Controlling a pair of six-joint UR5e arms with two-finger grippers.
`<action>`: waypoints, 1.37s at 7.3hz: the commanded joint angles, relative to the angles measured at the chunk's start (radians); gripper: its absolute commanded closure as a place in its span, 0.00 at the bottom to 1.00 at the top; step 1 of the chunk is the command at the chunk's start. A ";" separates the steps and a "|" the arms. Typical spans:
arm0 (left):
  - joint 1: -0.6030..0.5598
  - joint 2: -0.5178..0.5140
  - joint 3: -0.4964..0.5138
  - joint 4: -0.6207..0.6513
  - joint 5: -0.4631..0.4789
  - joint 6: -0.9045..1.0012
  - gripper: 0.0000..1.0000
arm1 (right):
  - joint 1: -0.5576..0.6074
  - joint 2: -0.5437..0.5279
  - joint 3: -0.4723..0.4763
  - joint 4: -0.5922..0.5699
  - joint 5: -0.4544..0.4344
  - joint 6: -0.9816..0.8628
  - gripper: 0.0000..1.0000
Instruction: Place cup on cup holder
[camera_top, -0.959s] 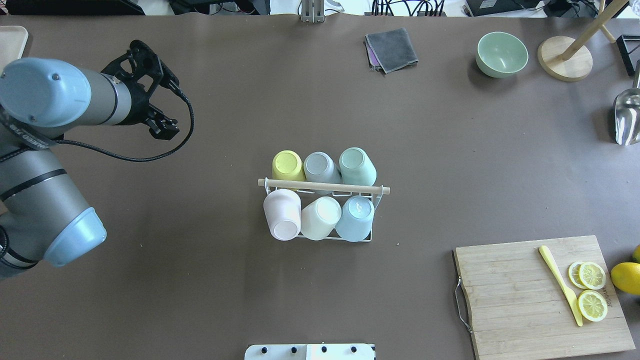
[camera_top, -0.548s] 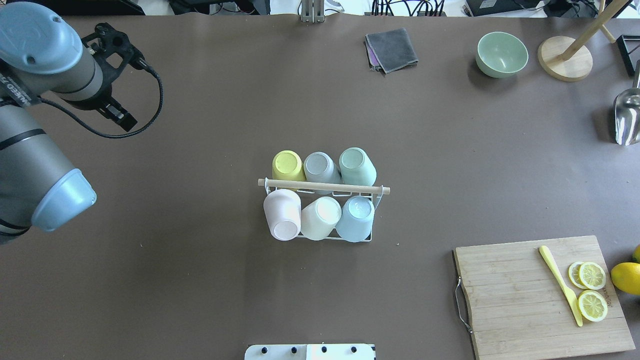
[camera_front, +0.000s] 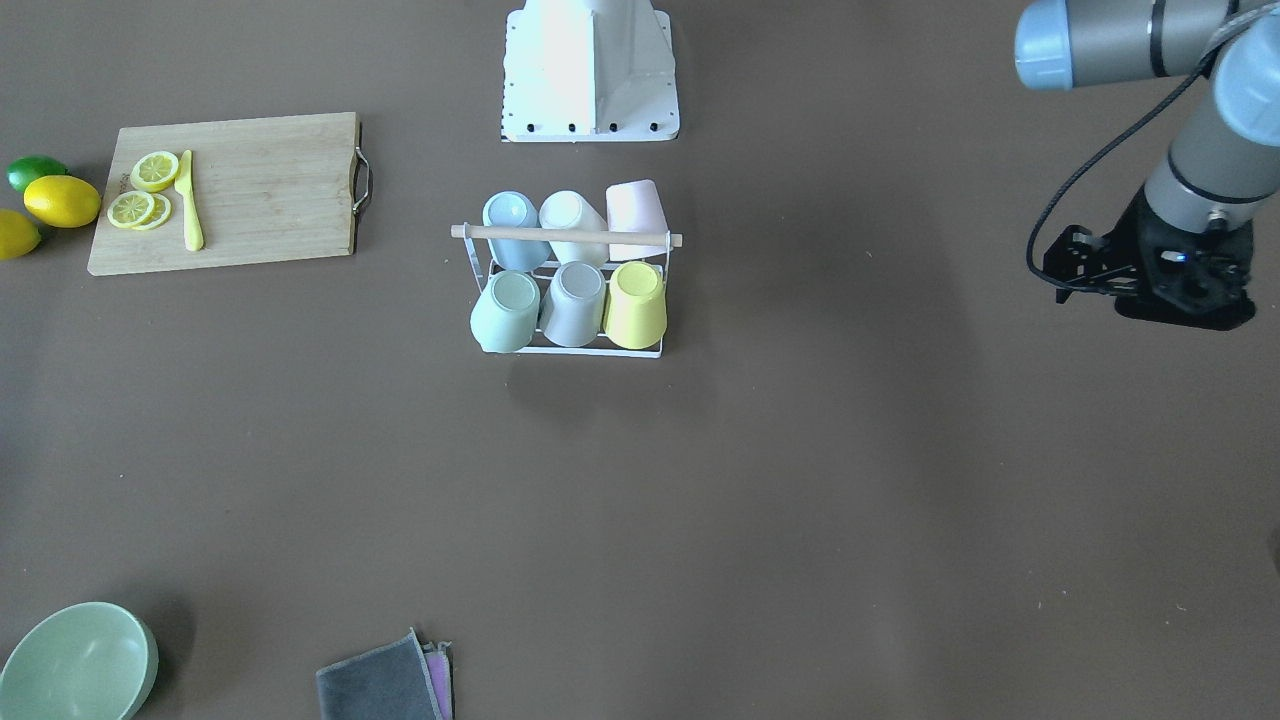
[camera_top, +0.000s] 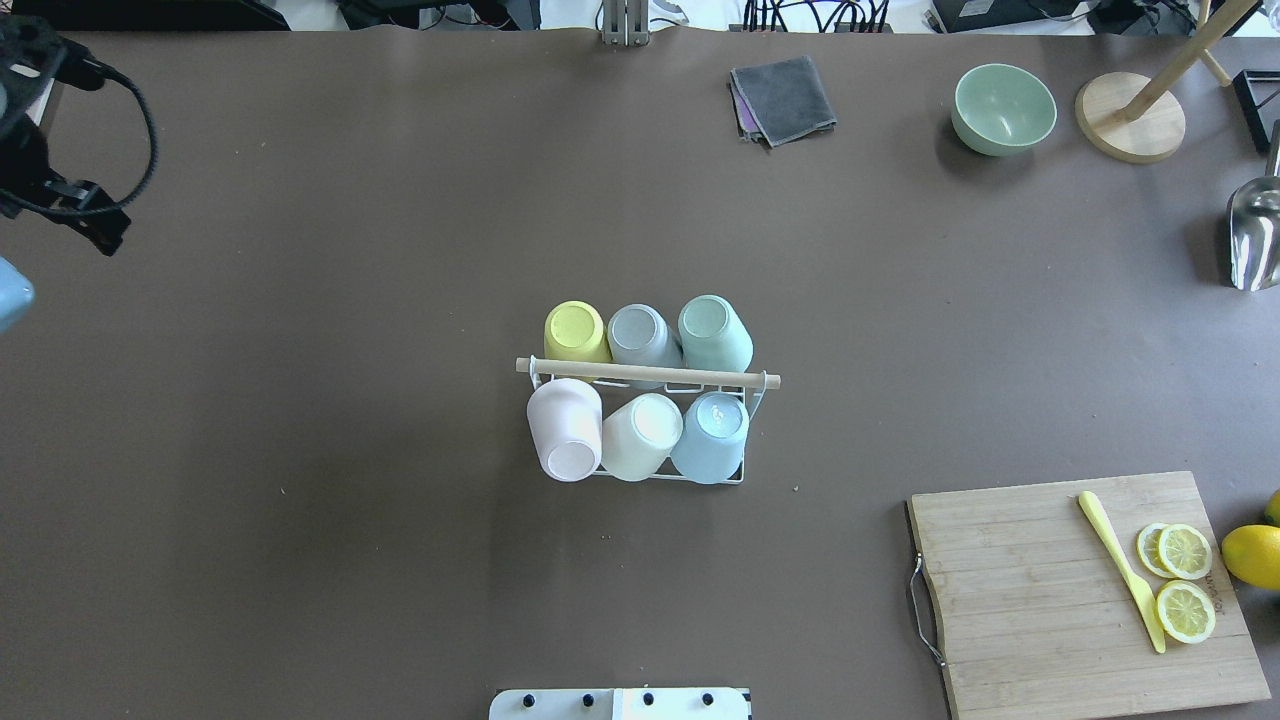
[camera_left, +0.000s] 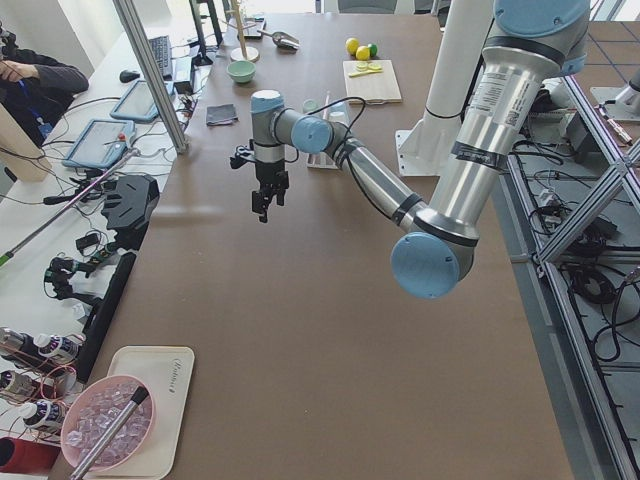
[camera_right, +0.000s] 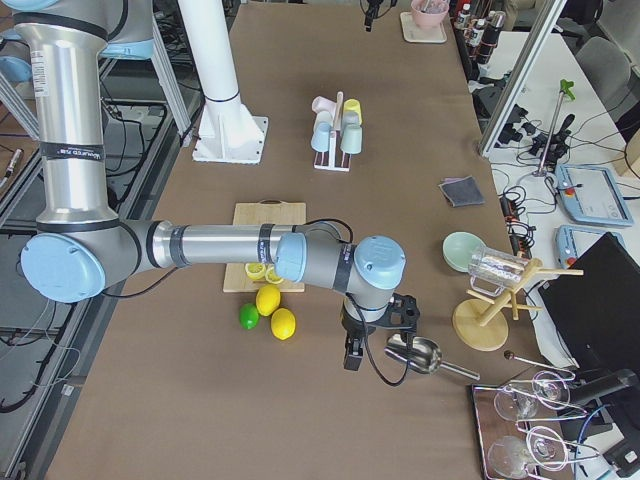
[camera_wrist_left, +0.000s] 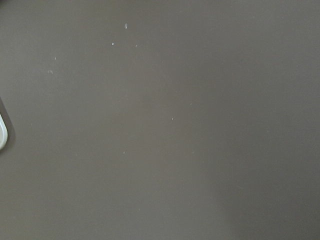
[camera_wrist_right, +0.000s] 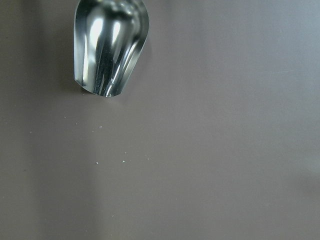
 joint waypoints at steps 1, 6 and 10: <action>-0.209 0.156 0.002 -0.004 -0.096 0.010 0.02 | 0.000 0.000 0.001 0.002 -0.014 -0.007 0.00; -0.384 0.385 0.118 -0.205 -0.098 0.328 0.01 | 0.001 -0.004 0.001 0.002 -0.006 -0.003 0.00; -0.385 0.467 0.217 -0.495 -0.275 0.212 0.02 | 0.000 -0.006 -0.002 0.002 -0.011 0.006 0.00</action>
